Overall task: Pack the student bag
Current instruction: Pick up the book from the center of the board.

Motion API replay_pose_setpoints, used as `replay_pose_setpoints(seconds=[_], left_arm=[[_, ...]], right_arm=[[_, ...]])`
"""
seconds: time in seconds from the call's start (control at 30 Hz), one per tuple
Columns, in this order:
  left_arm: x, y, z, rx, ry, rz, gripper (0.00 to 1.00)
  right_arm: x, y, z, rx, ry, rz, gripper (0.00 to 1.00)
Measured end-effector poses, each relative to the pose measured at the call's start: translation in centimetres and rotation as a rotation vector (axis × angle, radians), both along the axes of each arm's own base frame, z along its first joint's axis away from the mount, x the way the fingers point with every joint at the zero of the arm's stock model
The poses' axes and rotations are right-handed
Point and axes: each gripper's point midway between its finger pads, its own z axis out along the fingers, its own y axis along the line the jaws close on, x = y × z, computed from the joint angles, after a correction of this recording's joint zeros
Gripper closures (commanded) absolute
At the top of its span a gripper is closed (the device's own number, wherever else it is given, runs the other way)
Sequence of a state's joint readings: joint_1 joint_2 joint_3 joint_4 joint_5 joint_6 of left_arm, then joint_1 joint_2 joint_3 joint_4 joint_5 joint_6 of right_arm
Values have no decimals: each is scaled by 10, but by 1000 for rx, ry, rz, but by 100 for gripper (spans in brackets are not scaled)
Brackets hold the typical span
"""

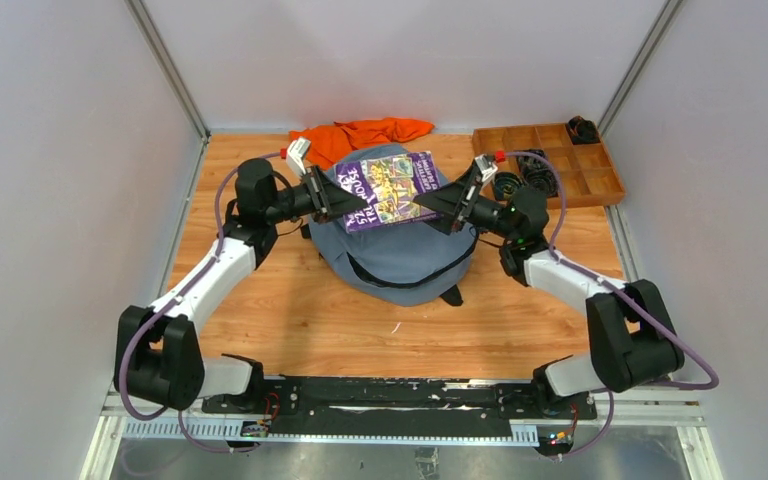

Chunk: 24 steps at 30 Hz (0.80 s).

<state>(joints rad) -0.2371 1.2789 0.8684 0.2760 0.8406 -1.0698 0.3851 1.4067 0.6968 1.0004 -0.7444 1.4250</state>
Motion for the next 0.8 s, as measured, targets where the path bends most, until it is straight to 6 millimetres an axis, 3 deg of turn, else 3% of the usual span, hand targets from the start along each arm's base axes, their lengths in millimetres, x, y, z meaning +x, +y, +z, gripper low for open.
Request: replay_pose_setpoints(seconds=[0.13,0.27,0.33,0.4,0.43,0.67,0.8], left_arm=[[-7,-7,-4,8,-14,-103,100],[-12,-12,-7,9,-35,-203,100],[-14,-13,-6,9,-49,-233,100],[-18,-13,-5,9,-65,-257,100],[-20,-13,-4,8,-73,-269,100],[-30,-13,1,4,-123,-320,100],[-35,-12,5,2,-140,-336,100]], right_arm=[[-9,-12,-1,-52,-54,133,1],[-24,-10,0,-70,-107,290,2],[-32,-11,-4,-79,-112,343,18],[-37,-11,-4,-83,-121,368,44],[-38,-12,-4,-86,-129,375,50],[-35,-14,-16,-126,-96,362,43],[-33,-16,-16,-139,-99,337,54]])
